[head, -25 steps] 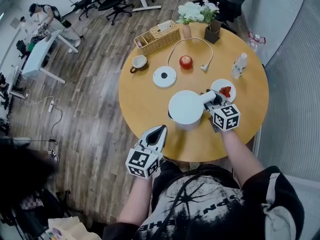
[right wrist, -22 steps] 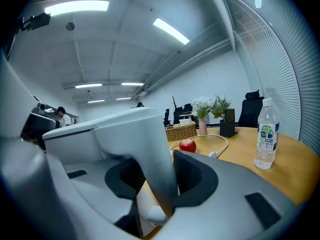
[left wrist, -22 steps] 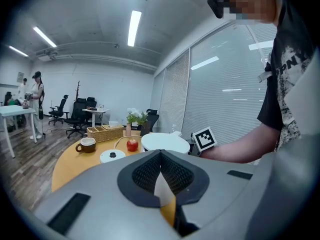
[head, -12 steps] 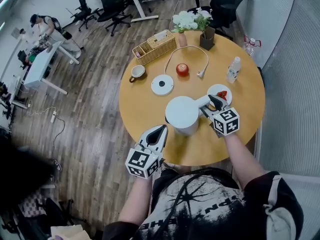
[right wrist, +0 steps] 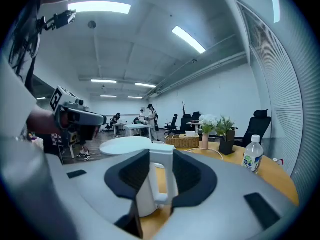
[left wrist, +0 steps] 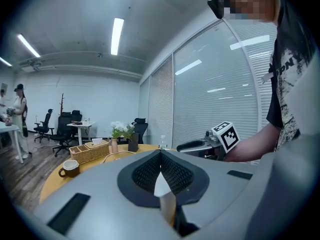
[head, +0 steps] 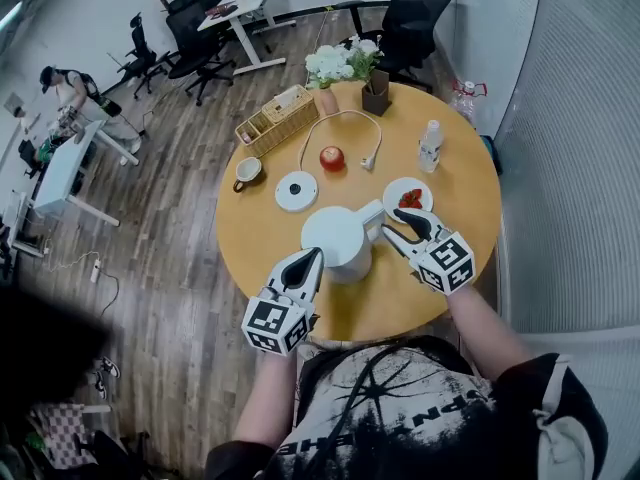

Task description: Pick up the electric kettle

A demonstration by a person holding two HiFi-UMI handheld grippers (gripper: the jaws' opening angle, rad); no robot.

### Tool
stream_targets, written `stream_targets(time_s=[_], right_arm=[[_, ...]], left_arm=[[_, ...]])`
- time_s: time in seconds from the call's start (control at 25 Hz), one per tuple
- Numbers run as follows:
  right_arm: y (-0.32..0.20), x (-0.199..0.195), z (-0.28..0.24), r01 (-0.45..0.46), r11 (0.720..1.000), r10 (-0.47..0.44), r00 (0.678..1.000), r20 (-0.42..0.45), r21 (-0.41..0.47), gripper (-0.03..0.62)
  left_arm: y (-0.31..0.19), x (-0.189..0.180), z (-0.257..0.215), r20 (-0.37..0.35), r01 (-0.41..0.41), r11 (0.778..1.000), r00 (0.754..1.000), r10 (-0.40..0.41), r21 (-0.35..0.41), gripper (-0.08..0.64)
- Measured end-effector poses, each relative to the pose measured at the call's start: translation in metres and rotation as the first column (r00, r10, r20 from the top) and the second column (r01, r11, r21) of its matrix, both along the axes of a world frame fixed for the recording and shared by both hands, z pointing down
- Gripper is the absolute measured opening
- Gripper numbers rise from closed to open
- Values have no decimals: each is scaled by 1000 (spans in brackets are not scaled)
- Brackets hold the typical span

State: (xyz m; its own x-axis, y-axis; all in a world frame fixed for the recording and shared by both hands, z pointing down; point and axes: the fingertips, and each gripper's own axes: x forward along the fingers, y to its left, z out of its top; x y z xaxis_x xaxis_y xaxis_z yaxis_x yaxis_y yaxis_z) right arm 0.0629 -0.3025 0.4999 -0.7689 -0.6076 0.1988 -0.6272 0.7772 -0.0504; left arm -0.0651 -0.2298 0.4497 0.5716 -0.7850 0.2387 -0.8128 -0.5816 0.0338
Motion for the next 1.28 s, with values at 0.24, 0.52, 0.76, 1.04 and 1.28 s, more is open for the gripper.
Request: stream_targets(time_s=[0.24,0.52,0.76,1.04,1.28], right_arm=[[32,-8,-37,88,996,-90,995,48,35,41],[49,-21,-52,172,984,-174,983,51,49,32],[53,-23,-46,196,980,-197,980,36,37,27],[53,-23,-47,204,978,-206,978,44,37,20],[55,-27,-51,210,977,-212,976,48,39,20]], left_arm=[[2,13,-3,2,-14,1000,1000,14,9,0],[4,15,-5,-6,6,1000,1000,-6,12,0],[4,15,-3,-11,22,1000,1000,-22,15,0],[5,20,0,-16,23,1000,1000,-23,4,0],[5,21,-3,-13,21,1000,1000,-21,3,0]])
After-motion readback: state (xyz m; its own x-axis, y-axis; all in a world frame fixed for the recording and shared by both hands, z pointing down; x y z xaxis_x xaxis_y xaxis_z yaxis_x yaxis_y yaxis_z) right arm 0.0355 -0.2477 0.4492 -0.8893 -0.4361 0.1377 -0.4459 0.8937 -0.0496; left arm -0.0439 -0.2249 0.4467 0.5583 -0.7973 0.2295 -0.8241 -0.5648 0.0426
